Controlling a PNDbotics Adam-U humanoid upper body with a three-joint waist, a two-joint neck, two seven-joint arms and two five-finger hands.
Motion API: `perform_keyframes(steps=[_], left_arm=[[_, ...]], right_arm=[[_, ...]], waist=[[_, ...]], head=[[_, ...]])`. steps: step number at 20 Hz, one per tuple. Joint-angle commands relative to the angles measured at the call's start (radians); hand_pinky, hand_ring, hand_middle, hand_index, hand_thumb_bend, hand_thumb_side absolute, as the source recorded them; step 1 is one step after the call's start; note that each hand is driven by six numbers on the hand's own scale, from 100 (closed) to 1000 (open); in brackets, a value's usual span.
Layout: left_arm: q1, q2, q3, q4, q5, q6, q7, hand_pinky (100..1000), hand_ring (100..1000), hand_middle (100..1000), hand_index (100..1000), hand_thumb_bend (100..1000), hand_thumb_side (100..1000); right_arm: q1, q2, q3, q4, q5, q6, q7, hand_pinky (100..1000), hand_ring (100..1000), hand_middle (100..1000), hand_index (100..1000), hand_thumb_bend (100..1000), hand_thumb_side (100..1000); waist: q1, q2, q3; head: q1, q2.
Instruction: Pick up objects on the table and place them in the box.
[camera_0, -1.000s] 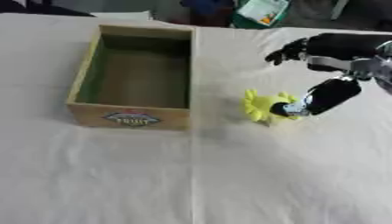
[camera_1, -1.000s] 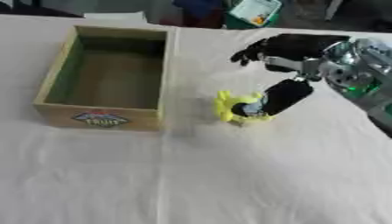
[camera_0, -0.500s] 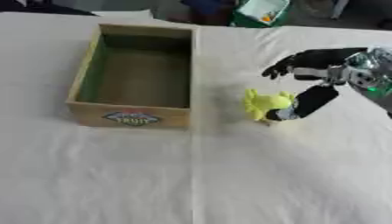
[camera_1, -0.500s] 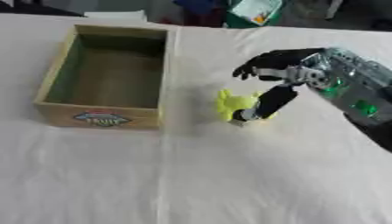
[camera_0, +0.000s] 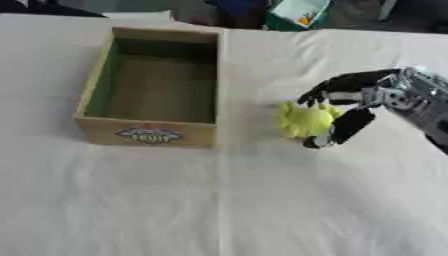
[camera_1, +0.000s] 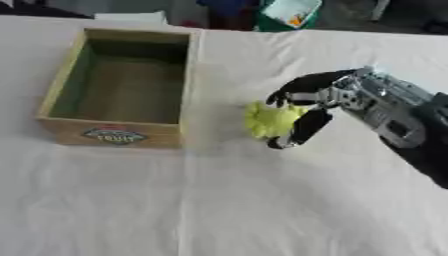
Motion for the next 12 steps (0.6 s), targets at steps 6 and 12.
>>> perform_keyframes(steps=[6,12], left_arm=[[-0.005,0.008,-0.004,-0.022,0.003,0.005,-0.007,494,503,525,705,100,619],[-0.006,0.005,-0.005,-0.022,0.004,0.008,-0.012,495,503,526,704,100,619]], right_arm=[[-0.036,0.010,0.015,0.051,0.028,-0.021,-0.002,941,860,766,983,317,612],[-0.060,0.045,0.035,0.129,0.060,-0.018,-0.036,921,830,698,954,152,574]], waist=[[0.004,-0.015,0.002],[0.005,-0.015,0.005]], head=[[-0.004,-0.008],[-0.007,-0.007]])
